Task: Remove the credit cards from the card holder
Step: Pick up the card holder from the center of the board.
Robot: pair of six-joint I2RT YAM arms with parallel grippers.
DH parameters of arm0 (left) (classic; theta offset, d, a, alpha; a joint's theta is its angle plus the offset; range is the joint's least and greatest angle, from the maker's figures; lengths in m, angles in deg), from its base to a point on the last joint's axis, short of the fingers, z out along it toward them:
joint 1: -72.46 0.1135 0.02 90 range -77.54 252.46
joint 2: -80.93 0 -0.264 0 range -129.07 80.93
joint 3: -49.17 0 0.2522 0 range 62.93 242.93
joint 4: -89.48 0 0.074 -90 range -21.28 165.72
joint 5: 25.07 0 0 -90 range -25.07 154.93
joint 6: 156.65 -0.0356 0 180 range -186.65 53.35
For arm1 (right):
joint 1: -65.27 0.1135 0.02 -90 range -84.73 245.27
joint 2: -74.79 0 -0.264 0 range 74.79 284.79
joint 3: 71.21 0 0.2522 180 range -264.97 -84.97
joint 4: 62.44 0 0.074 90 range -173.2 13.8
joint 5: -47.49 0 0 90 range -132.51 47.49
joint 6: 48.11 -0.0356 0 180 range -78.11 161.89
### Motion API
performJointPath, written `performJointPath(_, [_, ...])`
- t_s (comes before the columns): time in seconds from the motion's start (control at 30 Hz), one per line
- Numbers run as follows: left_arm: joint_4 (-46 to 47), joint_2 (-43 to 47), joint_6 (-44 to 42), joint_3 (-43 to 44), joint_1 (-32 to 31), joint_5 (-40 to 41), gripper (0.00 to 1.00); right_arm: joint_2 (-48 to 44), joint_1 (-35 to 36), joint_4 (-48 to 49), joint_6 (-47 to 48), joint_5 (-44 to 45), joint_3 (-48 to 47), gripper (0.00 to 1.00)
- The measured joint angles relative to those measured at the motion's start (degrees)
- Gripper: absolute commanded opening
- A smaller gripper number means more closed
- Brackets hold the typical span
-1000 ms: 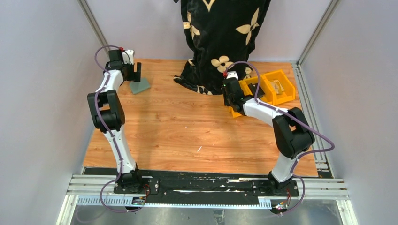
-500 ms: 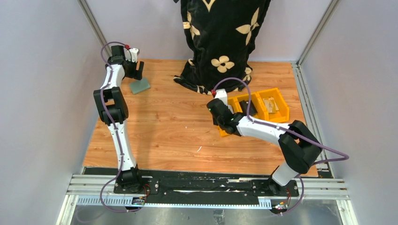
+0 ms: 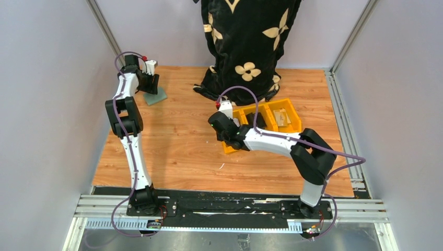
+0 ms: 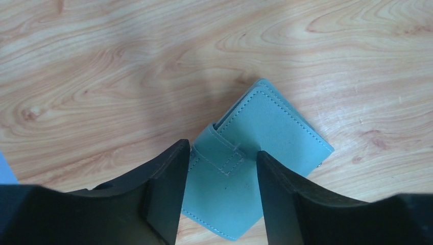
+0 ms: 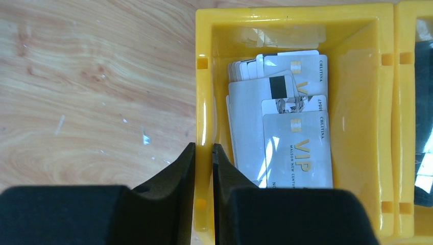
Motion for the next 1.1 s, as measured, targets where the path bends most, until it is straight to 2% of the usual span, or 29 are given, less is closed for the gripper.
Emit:
performJointPath(0.2, [-2.6, -0.2, -3.8, 0.0, 0.1, -3.0, 0.37, 5.2, 0.2, 1.1, -1.1, -0.7, -5.8, 0.0])
performJointPath(0.33, [-3.2, 1.9, -7.5, -3.6, 0.5, -5.2, 0.22, 9.6, 0.9, 1.3, -1.6, -0.6, -11.2, 0.03])
performJointPath(0.43, [-3.8, 5.8, -10.2, -9.9, 0.8, -6.9, 0.12, 12.6, 1.4, 1.2, -2.1, -0.1, -15.3, 0.06])
performJointPath(0.57, [-6.1, 12.7, -13.7, -20.3, 0.8, -8.4, 0.0, 15.8, 2.0, 2.1, -2.4, 0.5, -19.1, 0.16])
performJointPath(0.67, [-7.3, 17.8, -16.0, -28.3, 0.8, -9.6, 0.0, 18.0, 2.2, 2.3, -2.2, 0.8, -22.1, 0.26])
performJointPath(0.8, [-10.0, 23.6, -18.3, -36.8, 0.8, -10.8, 0.0, 19.4, 2.2, 3.6, -1.3, 0.5, -24.9, 0.5])
performJointPath(0.87, [-11.7, 27.0, -19.4, -41.5, 0.8, -11.5, 0.0, 19.1, 2.2, 5.8, -0.9, 0.0, -25.6, 0.59])
performJointPath(1.0, [-16.1, 33.8, -20.8, -49.1, 0.8, -13.8, 0.0, 18.0, 2.1, 8.9, -0.3, -3.1, -25.6, 0.65])
performJointPath(1.1, [-19.2, 39.0, -21.5, -51.4, 0.8, -16.4, 0.0, 16.1, 1.7, 10.4, 0.7, -7.8, -24.8, 0.66])
